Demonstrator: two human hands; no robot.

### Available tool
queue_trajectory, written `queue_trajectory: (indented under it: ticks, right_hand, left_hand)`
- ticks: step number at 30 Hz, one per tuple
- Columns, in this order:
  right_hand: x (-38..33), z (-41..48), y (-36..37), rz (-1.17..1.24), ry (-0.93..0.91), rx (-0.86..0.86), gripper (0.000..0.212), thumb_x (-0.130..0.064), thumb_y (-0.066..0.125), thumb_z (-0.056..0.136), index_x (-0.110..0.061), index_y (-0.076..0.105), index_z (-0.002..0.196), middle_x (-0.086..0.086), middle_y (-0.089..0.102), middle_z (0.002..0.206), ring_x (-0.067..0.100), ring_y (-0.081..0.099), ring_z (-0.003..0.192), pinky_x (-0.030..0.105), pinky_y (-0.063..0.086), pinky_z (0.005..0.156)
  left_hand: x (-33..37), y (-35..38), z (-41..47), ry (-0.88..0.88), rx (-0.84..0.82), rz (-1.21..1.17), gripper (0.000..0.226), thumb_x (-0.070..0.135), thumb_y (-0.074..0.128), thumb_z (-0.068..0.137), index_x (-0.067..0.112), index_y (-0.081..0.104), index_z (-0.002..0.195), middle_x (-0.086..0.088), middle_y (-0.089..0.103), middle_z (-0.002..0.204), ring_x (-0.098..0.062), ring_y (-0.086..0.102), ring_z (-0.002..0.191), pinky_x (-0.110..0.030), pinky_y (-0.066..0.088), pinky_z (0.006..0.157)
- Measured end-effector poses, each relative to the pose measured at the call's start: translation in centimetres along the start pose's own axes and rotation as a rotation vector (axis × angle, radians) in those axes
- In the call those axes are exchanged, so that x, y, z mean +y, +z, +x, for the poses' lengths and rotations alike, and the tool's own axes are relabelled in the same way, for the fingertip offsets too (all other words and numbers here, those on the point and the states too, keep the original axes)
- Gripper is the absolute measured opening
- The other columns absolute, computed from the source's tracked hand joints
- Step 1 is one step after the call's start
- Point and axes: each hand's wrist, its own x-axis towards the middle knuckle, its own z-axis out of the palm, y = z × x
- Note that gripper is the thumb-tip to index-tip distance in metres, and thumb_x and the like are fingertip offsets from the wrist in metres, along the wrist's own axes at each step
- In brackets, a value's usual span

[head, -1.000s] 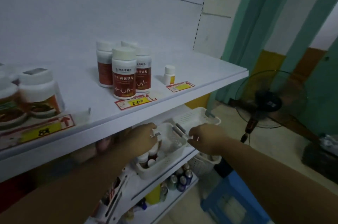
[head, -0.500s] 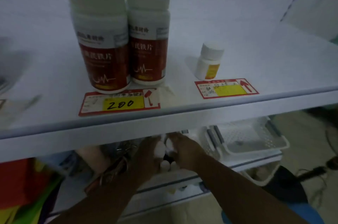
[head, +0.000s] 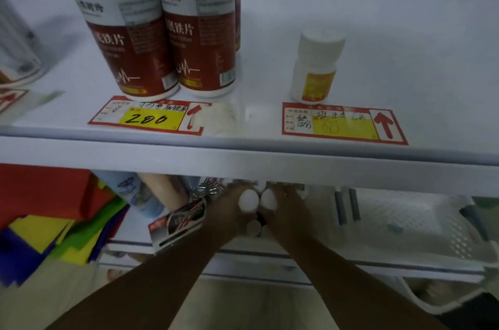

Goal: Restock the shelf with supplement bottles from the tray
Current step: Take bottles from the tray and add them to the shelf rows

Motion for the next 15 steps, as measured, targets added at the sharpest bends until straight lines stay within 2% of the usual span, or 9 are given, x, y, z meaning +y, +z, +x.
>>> queue_trajectory:
  ticks: [1,3,4,5,7,9,10,13,15]
  right_hand:
    - [-0.3,0.0,-0.4,-0.049,-0.007,0.006,0.050,-0.038,0.064,0.081,-0.021,0.051,0.125,0.003,0.051,0.133,0.021,0.048,0.121,0.032,0.038,0.099]
    - [-0.6,0.1,-1.4,-0.106,0.015,0.020,0.048,-0.042,0.062,0.081,-0.024,0.050,0.124,0.003,0.051,0.130,0.022,0.048,0.118,0.029,0.038,0.092]
    - [-0.9,-0.1,-2.2,-0.098,0.030,0.031,0.046,-0.044,0.061,0.081,-0.024,0.051,0.122,0.004,0.053,0.126,0.023,0.050,0.115,0.029,0.038,0.088]
    - [-1.2,-0.2,-2.8,-0.069,0.027,0.061,0.045,-0.044,0.061,0.082,-0.024,0.051,0.121,0.004,0.055,0.122,0.024,0.051,0.113,0.029,0.038,0.086]
    - [-2.2,-0.8,-4.0,0.012,0.037,0.103,0.047,-0.046,0.061,0.082,-0.025,0.050,0.122,0.002,0.057,0.119,0.022,0.052,0.112,0.026,0.036,0.085]
    - [-4.0,-2.0,-5.1,0.151,0.067,0.104,0.051,-0.046,0.064,0.080,-0.026,0.048,0.124,-0.003,0.056,0.117,0.016,0.053,0.108,0.024,0.038,0.087]
    - [-5.2,-2.7,-5.6,0.259,0.090,0.096,0.050,-0.043,0.068,0.079,-0.025,0.049,0.121,-0.003,0.057,0.114,0.014,0.054,0.103,0.025,0.043,0.086]
    - [-8.9,-6.0,-6.8,0.522,0.108,0.088,0.032,-0.032,0.074,0.076,-0.020,0.059,0.101,0.003,0.063,0.104,0.009,0.060,0.086,0.019,0.052,0.070]
    - [-11.3,-8.4,-7.6,0.667,0.097,0.081,0.020,-0.030,0.074,0.076,-0.017,0.066,0.090,0.006,0.070,0.095,0.010,0.065,0.076,0.016,0.051,0.058]
  left_hand:
    - [0.4,-0.2,-0.1,-0.044,-0.001,-0.067,0.040,0.027,0.074,0.074,0.018,0.062,0.111,0.001,0.065,0.115,-0.016,0.059,0.111,-0.032,0.047,0.098]
    - [0.9,-0.9,-0.6,-0.096,0.009,-0.141,0.043,0.019,0.078,0.069,0.029,0.054,0.103,0.018,0.062,0.101,-0.001,0.059,0.094,-0.004,0.045,0.082]
    - [1.4,-1.5,-0.9,-0.087,0.039,-0.137,0.048,0.019,0.080,0.068,0.034,0.052,0.104,0.024,0.057,0.094,0.009,0.056,0.086,0.003,0.040,0.073]
    - [2.0,-2.4,-1.2,-0.074,0.064,-0.160,0.049,0.017,0.081,0.067,0.033,0.053,0.104,0.025,0.056,0.092,0.011,0.054,0.083,0.005,0.039,0.069]
    - [3.2,-4.6,-1.9,-0.043,0.080,-0.297,0.043,0.011,0.081,0.069,0.023,0.056,0.103,0.016,0.060,0.096,0.005,0.056,0.088,-0.001,0.044,0.074]
    - [4.4,-6.9,-3.2,-0.061,0.055,-0.465,0.035,0.014,0.079,0.072,0.022,0.060,0.101,0.000,0.065,0.105,-0.011,0.061,0.097,-0.018,0.052,0.084]
    - [5.1,-8.0,-4.2,-0.067,0.042,-0.515,0.030,0.018,0.077,0.074,0.024,0.062,0.100,-0.003,0.066,0.107,-0.015,0.063,0.099,-0.023,0.054,0.082]
    - [6.3,-10.5,-8.1,-0.078,0.036,-0.659,0.021,0.029,0.072,0.077,0.026,0.066,0.097,-0.002,0.072,0.103,-0.014,0.069,0.092,-0.019,0.055,0.071]
    - [7.2,-12.1,-10.7,-0.120,0.004,-0.768,0.029,0.042,0.072,0.068,0.028,0.069,0.093,0.001,0.076,0.096,-0.012,0.071,0.087,-0.021,0.057,0.068]
